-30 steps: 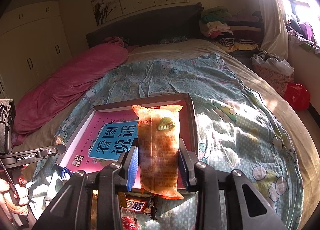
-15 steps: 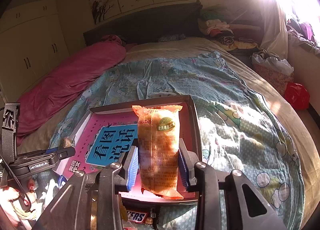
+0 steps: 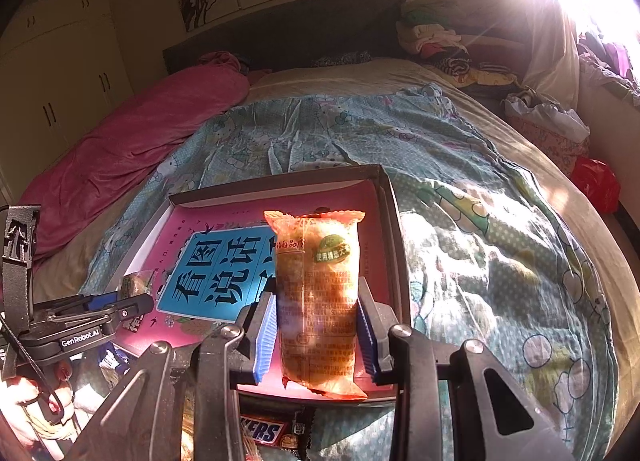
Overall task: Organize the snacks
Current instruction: 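Carry the orange packet with the right gripper while the left carries the pastry into the pink box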
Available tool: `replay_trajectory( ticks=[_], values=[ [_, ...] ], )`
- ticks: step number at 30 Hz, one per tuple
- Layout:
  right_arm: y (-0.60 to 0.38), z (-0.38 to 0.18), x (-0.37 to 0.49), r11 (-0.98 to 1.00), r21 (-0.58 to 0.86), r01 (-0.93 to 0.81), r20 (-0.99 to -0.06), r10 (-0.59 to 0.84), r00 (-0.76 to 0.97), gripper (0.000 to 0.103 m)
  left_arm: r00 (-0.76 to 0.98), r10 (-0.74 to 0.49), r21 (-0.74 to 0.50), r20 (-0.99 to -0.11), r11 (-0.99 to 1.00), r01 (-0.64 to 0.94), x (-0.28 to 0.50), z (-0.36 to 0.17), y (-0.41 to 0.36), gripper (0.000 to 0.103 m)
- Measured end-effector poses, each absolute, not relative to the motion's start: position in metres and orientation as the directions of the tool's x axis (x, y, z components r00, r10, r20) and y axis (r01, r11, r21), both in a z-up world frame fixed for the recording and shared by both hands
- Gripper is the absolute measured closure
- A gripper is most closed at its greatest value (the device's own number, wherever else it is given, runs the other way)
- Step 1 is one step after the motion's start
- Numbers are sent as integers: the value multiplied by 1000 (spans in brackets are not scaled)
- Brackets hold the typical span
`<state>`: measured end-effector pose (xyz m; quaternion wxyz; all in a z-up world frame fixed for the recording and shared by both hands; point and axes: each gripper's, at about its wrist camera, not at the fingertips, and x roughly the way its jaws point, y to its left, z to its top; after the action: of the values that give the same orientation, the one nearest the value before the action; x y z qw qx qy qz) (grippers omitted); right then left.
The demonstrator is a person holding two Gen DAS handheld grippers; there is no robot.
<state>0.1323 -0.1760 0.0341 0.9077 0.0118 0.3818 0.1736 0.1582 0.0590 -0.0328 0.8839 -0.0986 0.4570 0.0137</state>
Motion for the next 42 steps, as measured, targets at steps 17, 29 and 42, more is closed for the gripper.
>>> replay_trajectory(
  ticks=[17,29,42],
  values=[
    [-175,17,138,939,152,-308,-730,317,606,67,572,-66,-155,-818,982,-108,156,-38,55,66],
    [-170,13,135,938,133,-321,-747,307,589,67,571,-68,-158,-818,981,-109,155,-39,54,66],
    [-167,6,131,937,113,-329,-773,291,563,66,570,-66,-157,-819,981,-112,152,-38,55,65]
  ],
)
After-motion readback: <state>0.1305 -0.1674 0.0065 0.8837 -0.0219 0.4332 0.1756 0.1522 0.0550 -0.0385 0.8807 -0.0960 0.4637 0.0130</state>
